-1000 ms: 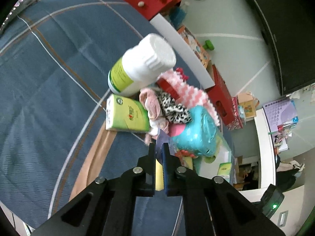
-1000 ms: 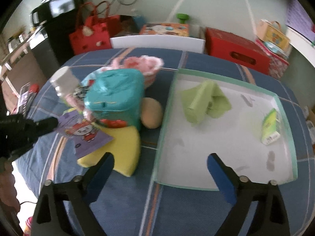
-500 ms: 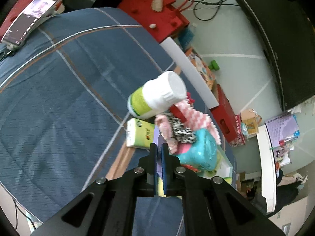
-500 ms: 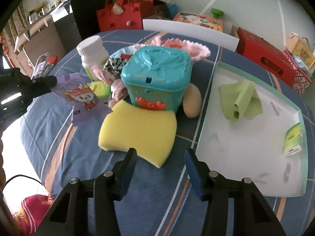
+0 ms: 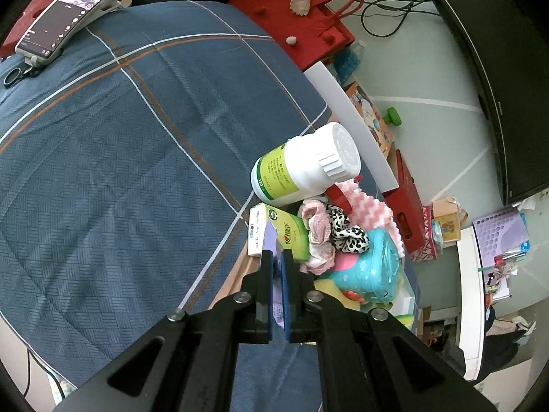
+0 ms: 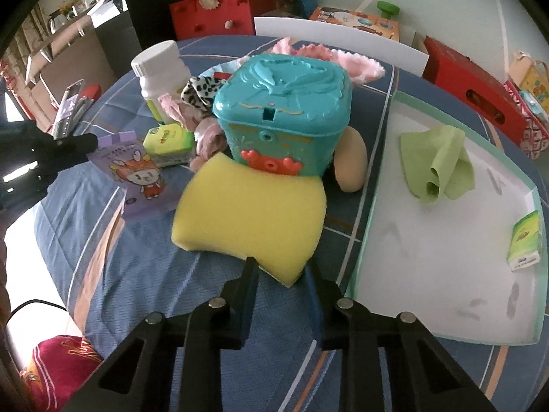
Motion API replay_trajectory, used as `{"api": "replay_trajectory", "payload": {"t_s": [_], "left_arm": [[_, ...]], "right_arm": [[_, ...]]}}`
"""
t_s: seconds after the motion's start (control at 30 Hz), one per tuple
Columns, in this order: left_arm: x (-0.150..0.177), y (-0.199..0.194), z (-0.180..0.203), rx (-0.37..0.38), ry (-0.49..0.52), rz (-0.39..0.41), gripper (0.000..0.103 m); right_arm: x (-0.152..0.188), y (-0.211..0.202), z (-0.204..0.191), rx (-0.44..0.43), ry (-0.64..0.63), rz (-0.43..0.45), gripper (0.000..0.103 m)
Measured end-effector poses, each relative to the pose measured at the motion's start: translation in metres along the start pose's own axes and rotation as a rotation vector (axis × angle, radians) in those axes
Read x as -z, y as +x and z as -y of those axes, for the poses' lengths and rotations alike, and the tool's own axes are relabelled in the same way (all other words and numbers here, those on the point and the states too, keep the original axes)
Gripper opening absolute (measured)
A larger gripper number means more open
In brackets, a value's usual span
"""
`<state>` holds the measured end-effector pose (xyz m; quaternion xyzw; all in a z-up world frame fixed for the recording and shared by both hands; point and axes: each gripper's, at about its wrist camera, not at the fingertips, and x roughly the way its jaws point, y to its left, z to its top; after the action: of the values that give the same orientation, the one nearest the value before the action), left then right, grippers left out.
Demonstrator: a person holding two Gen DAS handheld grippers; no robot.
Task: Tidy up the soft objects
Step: 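Lift the purple pack with the left tool while the right tool reaches the sponge, then grasp the yellow sponge with the right tool while the left tool carries the pack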
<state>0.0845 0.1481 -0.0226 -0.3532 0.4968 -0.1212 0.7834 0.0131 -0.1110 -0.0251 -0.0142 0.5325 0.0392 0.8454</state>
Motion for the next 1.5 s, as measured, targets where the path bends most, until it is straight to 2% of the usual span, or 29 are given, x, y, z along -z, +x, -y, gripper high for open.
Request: {"api": "replay_trajectory", "payload": {"t_s": [0.27,0.97,1.23,1.5], "left_arm": [[0.001,-0.010,0.010,0.025,0.028,0.026,0.003],[0.008,-0.062,0.053,0.097,0.144,0.136,0.003],[0.015,-0.065,0.099,0.116,0.235,0.131,0.003],[0.024,-0.050,0.168,0.160,0.375,0.098,0.003]], "right_arm": [[-0.001,-0.015,0.001,-0.009,0.002,0.042,0.022],[0.001,-0.083,0.014,-0.021,0.035,0.223,0.021],[-0.001,-0.113,0.038,0.005,0.110,0.308,0.021],[-0.001,-0.137,0.089,0.148,0.251,0.355,0.021]]}}
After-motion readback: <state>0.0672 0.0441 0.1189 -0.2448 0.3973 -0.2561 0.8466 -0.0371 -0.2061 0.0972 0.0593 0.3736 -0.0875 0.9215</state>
